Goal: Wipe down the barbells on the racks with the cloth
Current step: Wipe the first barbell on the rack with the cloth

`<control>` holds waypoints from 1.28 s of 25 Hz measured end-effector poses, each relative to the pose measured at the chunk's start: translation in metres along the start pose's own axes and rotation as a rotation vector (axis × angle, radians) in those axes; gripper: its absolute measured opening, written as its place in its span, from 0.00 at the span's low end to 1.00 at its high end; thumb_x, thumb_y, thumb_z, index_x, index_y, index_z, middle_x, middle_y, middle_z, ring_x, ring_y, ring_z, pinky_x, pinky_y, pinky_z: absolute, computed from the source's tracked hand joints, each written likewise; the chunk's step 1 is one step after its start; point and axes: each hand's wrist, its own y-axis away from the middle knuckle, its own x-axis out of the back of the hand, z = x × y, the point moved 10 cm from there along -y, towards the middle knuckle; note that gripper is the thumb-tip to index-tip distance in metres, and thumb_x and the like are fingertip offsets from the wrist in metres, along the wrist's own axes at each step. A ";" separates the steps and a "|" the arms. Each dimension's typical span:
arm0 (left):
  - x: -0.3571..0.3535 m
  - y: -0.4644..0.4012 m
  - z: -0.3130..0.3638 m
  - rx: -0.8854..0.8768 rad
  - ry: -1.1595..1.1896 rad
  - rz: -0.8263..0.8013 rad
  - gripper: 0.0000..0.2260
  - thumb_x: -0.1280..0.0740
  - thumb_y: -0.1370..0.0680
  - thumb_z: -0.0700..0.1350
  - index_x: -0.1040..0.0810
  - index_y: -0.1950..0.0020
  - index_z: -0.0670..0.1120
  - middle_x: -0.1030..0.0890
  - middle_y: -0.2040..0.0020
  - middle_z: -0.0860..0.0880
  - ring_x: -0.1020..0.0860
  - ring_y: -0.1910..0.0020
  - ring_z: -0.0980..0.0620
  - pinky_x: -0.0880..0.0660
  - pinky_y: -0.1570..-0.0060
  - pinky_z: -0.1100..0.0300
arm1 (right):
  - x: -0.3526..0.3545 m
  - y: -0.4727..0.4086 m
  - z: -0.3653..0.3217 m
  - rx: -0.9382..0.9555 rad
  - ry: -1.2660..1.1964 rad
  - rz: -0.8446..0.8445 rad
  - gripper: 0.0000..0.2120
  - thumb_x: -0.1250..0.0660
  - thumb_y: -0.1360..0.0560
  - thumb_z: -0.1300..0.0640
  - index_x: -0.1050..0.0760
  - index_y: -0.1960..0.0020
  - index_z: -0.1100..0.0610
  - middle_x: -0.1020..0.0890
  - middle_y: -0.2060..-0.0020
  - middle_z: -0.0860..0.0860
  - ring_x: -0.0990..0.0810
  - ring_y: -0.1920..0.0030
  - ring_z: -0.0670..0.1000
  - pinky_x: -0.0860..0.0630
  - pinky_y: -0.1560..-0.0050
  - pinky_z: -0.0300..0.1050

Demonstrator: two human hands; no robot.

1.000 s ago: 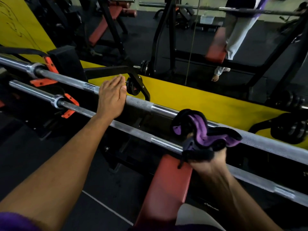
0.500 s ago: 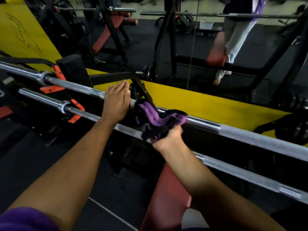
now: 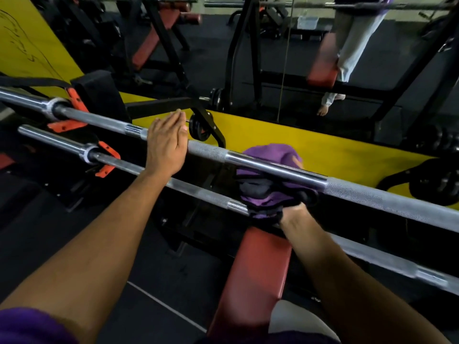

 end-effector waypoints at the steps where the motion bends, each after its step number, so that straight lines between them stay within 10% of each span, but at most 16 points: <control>1: -0.001 0.000 0.000 0.001 -0.002 -0.004 0.28 0.56 0.16 0.53 0.34 0.22 0.41 0.32 0.22 0.44 0.36 0.22 0.47 0.46 0.22 0.48 | -0.017 -0.002 -0.004 -0.058 0.159 -0.074 0.26 0.43 0.15 0.61 0.46 0.24 0.74 0.40 0.22 0.64 0.39 0.22 0.59 0.33 0.37 0.40; 4: 0.000 0.000 0.001 -0.001 -0.011 -0.024 0.29 0.57 0.16 0.54 0.35 0.22 0.41 0.33 0.22 0.44 0.36 0.22 0.46 0.46 0.22 0.48 | -0.041 0.007 -0.018 -0.064 -0.050 -0.124 0.23 0.50 0.13 0.56 0.41 0.23 0.68 0.38 0.23 0.63 0.37 0.23 0.57 0.43 0.29 0.42; 6: 0.001 0.001 0.000 0.016 -0.005 -0.047 0.30 0.57 0.17 0.55 0.35 0.21 0.41 0.33 0.22 0.43 0.36 0.22 0.46 0.46 0.22 0.48 | -0.071 0.014 -0.022 -0.117 -0.370 -0.308 0.26 0.48 0.15 0.49 0.14 0.48 0.61 0.15 0.47 0.60 0.15 0.47 0.55 0.27 0.39 0.50; 9: 0.003 0.000 0.002 0.012 -0.028 -0.094 0.33 0.59 0.18 0.58 0.35 0.21 0.42 0.34 0.21 0.44 0.37 0.21 0.46 0.47 0.22 0.49 | -0.073 0.022 -0.009 -0.109 -0.406 -0.317 0.29 0.44 0.17 0.48 0.14 0.69 0.55 0.14 0.66 0.52 0.15 0.66 0.50 0.22 0.53 0.45; 14: 0.011 0.028 0.005 0.148 0.227 -0.104 0.26 0.46 0.14 0.58 0.41 0.18 0.52 0.57 0.16 0.48 0.49 0.18 0.42 0.49 0.21 0.46 | -0.037 0.052 0.012 -0.102 -0.337 -0.397 0.17 0.32 0.27 0.45 0.18 0.47 0.58 0.14 0.53 0.57 0.15 0.52 0.53 0.23 0.45 0.48; 18: 0.010 0.141 0.043 0.214 0.662 0.004 0.24 0.38 0.17 0.55 0.33 0.23 0.49 0.35 0.22 0.47 0.35 0.23 0.54 0.38 0.24 0.54 | -0.004 0.079 0.020 -0.028 -0.071 -0.440 0.17 0.35 0.22 0.47 0.20 0.40 0.57 0.14 0.46 0.57 0.15 0.44 0.54 0.25 0.38 0.50; 22: -0.078 0.275 0.105 0.697 1.312 -0.443 0.21 0.38 0.19 0.62 0.25 0.31 0.52 0.22 0.32 0.51 0.24 0.33 0.54 0.32 0.28 0.51 | 0.002 0.114 0.047 -0.085 -0.045 -0.475 0.18 0.37 0.20 0.51 0.22 0.37 0.62 0.16 0.43 0.61 0.18 0.40 0.59 0.25 0.34 0.53; 25: -0.080 0.345 0.132 1.015 1.689 -0.314 0.24 0.35 0.23 0.59 0.21 0.33 0.47 0.17 0.37 0.46 0.19 0.38 0.49 0.22 0.38 0.55 | 0.002 0.138 0.069 -0.115 0.117 -0.508 0.16 0.37 0.19 0.51 0.20 0.40 0.61 0.14 0.46 0.59 0.16 0.44 0.58 0.23 0.39 0.52; 32: -0.023 0.425 0.152 1.032 1.508 0.047 0.17 0.31 0.19 0.50 0.22 0.36 0.41 0.17 0.40 0.42 0.19 0.44 0.47 0.23 0.40 0.54 | 0.036 0.155 0.078 0.291 0.607 -0.515 0.30 0.32 0.30 0.30 0.19 0.42 0.52 0.14 0.49 0.50 0.16 0.46 0.50 0.22 0.39 0.54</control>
